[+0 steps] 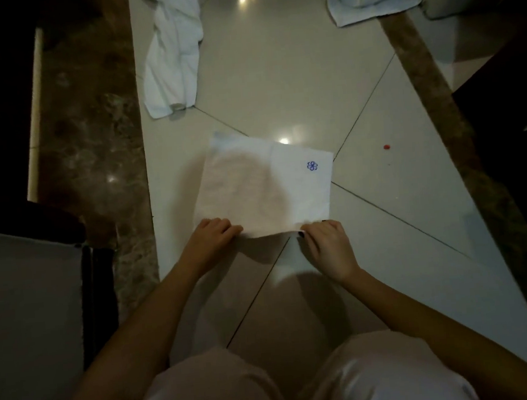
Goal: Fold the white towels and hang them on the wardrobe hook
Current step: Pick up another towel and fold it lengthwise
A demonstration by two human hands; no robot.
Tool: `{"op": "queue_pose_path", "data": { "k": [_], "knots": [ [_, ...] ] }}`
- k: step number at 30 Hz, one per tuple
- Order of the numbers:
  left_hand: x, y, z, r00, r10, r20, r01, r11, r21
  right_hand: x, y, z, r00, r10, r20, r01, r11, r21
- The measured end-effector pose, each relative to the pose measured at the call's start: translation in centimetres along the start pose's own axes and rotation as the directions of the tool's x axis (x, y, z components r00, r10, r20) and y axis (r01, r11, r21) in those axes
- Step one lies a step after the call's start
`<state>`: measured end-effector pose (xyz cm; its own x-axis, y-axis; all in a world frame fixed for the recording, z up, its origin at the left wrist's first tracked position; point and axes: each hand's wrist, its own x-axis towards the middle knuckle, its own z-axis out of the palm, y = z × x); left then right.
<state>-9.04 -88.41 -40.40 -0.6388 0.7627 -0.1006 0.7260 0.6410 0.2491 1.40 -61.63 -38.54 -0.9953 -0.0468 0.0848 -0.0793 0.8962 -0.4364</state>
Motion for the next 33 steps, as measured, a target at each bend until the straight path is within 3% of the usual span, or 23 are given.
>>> {"op": "queue_pose_path", "data": {
  "k": [4,7,12,15,18,23,28,33],
  "knots": [
    [-0.1,3.7,-6.3,0.987,-0.105,-0.123,0.079,0.976,-0.204,0.1,-2.7,-7.1,0.972,0.218,-0.086,-0.197,0.958,0.207],
    [0.1,7.1,-13.5,0.966,-0.199,-0.167,0.146,0.948,-0.284,0.6,-4.8,-13.7,0.922,0.381,-0.074,-0.332,0.873,0.356],
    [-0.3,14.8,-29.5,0.936,-0.338,-0.097,0.275,0.875,-0.397,0.9,-9.8,-28.8,0.825,0.561,-0.065,-0.468,0.743,0.477],
    [-0.7,19.6,-38.8,0.938,-0.345,0.029,0.321,0.834,-0.448,0.0,-12.6,-38.2,0.753,0.656,-0.052,-0.528,0.649,0.548],
    [-1.0,23.9,-47.0,0.959,-0.270,0.091,0.283,0.868,-0.407,-1.1,-16.2,-48.1,0.659,0.750,-0.056,-0.564,0.542,0.622],
    [-1.2,30.3,-60.0,0.998,0.019,-0.061,-0.036,0.957,-0.288,-4.2,-19.3,-63.2,0.560,0.828,-0.026,-0.621,0.440,0.648],
    [1.3,36.7,-71.4,0.979,0.161,-0.126,-0.191,0.940,-0.282,-7.3,-21.8,-78.7,0.552,0.827,-0.105,-0.587,0.475,0.656],
    [6.3,44.4,-79.4,0.955,0.296,0.019,-0.268,0.890,-0.370,-11.3,-21.4,-90.5,0.481,0.829,-0.285,-0.561,0.541,0.627]
  ]
}}
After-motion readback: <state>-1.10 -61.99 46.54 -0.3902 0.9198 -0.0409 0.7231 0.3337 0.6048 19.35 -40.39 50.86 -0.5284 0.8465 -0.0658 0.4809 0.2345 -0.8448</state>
